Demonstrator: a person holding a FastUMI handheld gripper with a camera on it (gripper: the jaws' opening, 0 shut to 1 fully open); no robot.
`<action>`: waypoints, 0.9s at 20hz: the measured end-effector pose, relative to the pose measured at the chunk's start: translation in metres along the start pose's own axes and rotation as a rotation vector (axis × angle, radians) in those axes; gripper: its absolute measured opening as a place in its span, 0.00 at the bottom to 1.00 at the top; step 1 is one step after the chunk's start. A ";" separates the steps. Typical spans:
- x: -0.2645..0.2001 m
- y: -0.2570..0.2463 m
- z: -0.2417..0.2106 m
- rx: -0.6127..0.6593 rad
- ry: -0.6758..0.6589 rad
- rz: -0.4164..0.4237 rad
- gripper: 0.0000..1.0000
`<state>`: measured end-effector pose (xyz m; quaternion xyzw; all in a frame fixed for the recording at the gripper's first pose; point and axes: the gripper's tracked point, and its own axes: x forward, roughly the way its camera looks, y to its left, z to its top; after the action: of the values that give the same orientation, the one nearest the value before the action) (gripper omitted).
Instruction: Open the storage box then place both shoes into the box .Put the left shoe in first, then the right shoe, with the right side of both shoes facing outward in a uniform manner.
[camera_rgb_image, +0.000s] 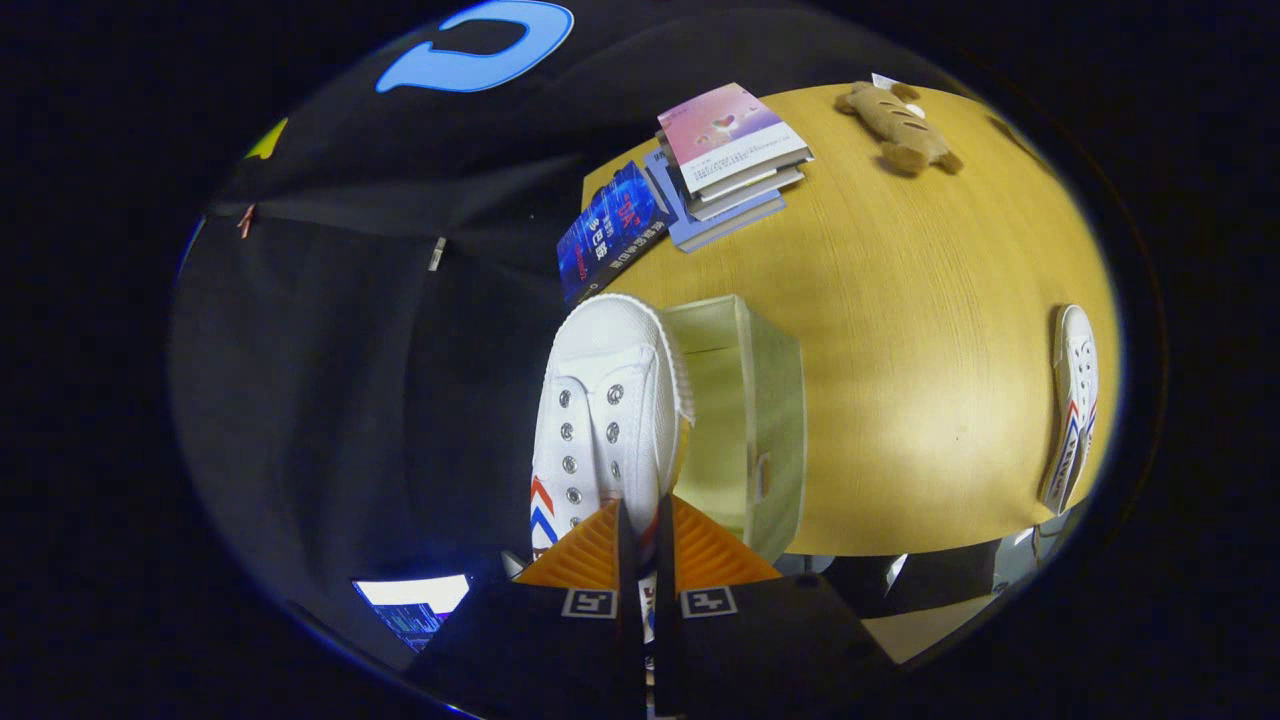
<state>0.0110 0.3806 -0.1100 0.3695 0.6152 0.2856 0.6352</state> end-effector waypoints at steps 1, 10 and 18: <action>0.016 0.005 -0.007 0.004 0.013 -0.026 0.08; 0.103 0.009 -0.013 0.053 0.044 -0.166 0.08; 0.126 0.042 -0.017 0.040 0.050 -0.034 0.78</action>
<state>0.0083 0.5095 -0.1471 0.3644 0.6427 0.2717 0.6167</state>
